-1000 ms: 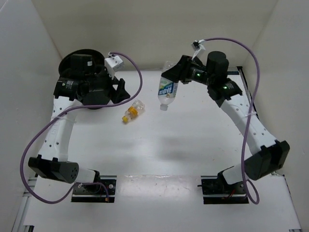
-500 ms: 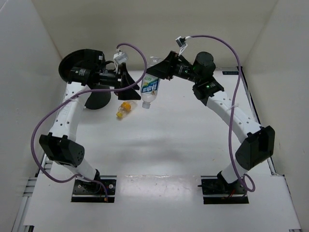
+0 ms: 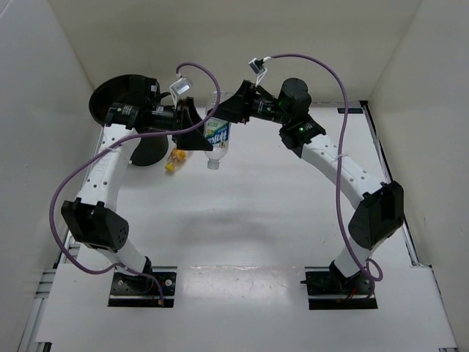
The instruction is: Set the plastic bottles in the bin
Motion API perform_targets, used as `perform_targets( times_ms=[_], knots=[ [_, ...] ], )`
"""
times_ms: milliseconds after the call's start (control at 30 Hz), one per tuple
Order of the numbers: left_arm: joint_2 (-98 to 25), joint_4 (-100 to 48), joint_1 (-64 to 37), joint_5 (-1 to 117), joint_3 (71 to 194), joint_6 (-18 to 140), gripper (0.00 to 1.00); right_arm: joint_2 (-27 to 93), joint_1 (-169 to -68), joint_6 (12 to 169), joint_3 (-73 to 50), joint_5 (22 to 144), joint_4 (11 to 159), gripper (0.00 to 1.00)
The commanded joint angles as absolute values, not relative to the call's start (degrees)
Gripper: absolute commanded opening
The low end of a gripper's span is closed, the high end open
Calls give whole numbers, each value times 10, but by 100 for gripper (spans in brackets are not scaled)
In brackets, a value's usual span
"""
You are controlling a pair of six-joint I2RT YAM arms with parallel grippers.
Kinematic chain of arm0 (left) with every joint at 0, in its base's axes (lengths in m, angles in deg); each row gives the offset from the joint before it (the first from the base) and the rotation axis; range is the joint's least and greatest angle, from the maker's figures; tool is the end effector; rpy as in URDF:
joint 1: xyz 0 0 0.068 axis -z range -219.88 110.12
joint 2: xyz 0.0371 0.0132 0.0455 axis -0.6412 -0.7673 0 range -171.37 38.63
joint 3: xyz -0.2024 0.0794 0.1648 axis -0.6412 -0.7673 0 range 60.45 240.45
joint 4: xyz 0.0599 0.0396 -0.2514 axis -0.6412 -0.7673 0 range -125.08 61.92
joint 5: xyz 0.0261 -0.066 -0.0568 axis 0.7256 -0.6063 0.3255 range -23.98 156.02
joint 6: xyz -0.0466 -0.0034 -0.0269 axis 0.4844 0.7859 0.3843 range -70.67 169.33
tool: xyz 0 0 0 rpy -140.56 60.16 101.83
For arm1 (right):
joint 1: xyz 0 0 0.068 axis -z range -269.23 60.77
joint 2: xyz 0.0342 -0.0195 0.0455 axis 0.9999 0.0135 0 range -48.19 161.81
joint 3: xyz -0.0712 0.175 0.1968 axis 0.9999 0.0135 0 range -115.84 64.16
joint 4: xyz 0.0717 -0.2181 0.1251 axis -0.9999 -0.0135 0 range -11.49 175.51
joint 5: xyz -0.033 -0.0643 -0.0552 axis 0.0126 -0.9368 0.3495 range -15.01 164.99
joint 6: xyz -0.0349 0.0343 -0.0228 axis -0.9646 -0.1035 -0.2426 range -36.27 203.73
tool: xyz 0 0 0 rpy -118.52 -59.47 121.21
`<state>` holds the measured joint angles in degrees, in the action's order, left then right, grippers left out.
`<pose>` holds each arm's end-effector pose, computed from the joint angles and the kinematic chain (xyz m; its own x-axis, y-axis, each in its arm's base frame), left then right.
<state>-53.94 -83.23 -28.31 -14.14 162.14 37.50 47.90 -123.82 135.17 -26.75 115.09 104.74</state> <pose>0.3063 -0.0986 0.4176 -0.5457 0.1475 -0.8249 0.8340 -0.0001 -0.5517 0.3128 0.2436 0.4382 -0.6173 0.3009 -0.7269 -0.7475 0.0636 0.6612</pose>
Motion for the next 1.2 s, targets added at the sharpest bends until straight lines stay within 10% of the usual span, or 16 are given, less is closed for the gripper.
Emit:
perform_targets(
  times_ms=[0,333,367,433,467,600,767,1167],
  knots=[
    [-534,-817,-282,-172,1617,384,100,490,-1244,1374,-300,1165,1109,0],
    [-545,-817,-287,-155,1632,390,100,490,-1261,1387,-287,1176,1138,0],
    [-545,-817,-287,-155,1625,390,75,490,-1261,1387,-287,1176,1138,0],
    [-545,-817,-292,-155,1617,384,60,490,-1261,1387,-293,1176,1133,0],
    [-545,-817,-292,-150,1617,384,31,490,-1261,1387,-293,1171,1122,0],
    [-540,-817,-304,-129,1610,384,11,490,-1261,1360,-306,1143,1053,26],
    [-540,-817,-322,-26,1651,397,11,478,-1241,1327,-314,1089,936,97],
    [-530,-766,-314,492,1784,364,11,382,-1203,1171,-299,826,655,100]
  ],
)
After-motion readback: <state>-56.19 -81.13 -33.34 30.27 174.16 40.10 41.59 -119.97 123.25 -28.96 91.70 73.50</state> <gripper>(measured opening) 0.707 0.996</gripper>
